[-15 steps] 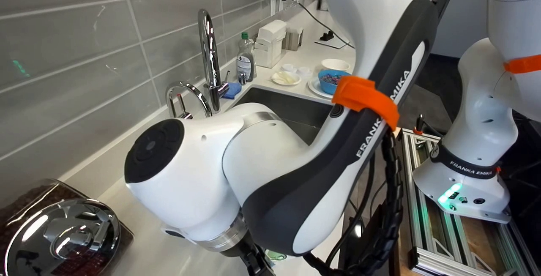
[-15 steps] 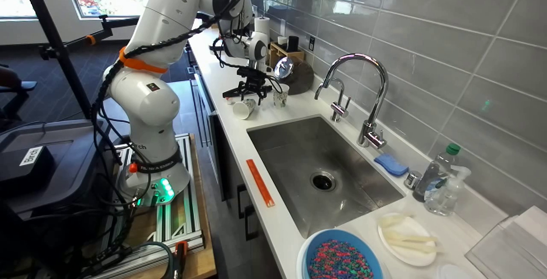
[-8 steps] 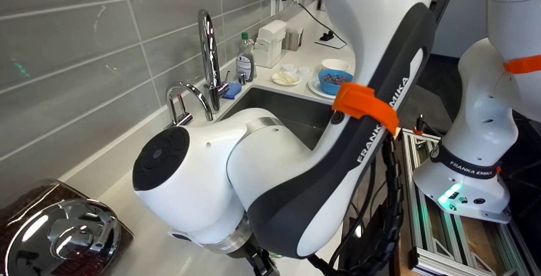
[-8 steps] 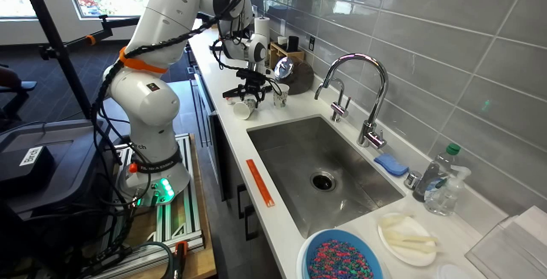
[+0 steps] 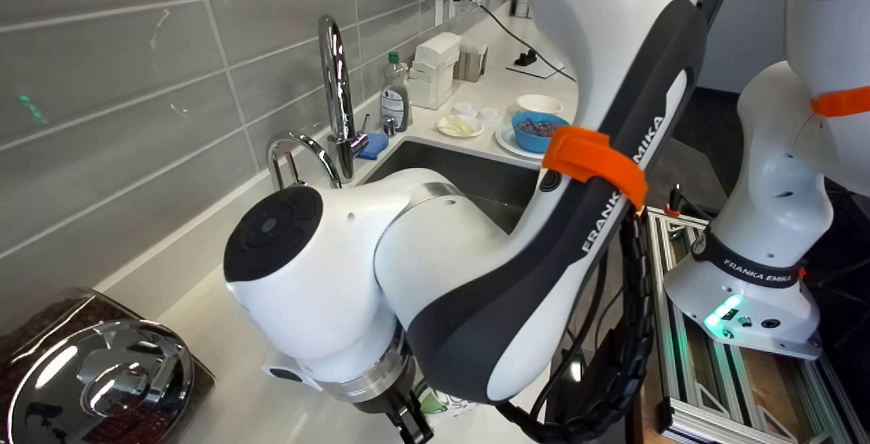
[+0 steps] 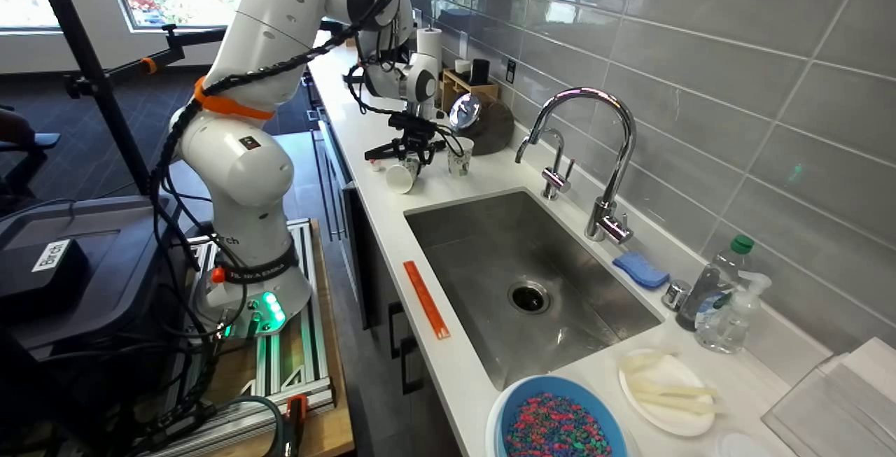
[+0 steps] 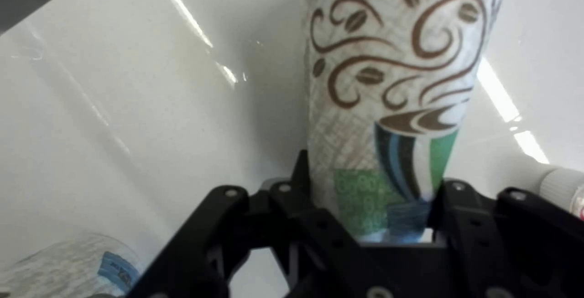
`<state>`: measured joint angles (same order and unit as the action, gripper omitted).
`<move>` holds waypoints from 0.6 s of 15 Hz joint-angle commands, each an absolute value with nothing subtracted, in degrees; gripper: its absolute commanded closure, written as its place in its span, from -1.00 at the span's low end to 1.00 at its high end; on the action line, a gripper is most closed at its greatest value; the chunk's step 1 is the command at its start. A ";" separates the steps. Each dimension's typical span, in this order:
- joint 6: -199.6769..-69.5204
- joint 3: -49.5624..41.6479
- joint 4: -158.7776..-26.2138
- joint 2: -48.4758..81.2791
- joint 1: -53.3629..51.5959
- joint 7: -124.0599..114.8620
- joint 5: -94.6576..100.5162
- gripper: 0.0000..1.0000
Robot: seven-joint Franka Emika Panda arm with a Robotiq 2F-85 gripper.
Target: Pick up the cup on the right and put it upside down
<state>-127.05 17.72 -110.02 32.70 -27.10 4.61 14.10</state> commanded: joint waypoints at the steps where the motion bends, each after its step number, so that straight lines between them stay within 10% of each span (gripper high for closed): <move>1: -135.84 18.49 -115.58 29.60 -25.40 6.43 13.65 0.33; 9: -154.57 19.52 -125.22 24.04 -22.82 8.94 13.07 0.33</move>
<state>-147.58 18.42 -120.26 26.62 -24.54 6.83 14.01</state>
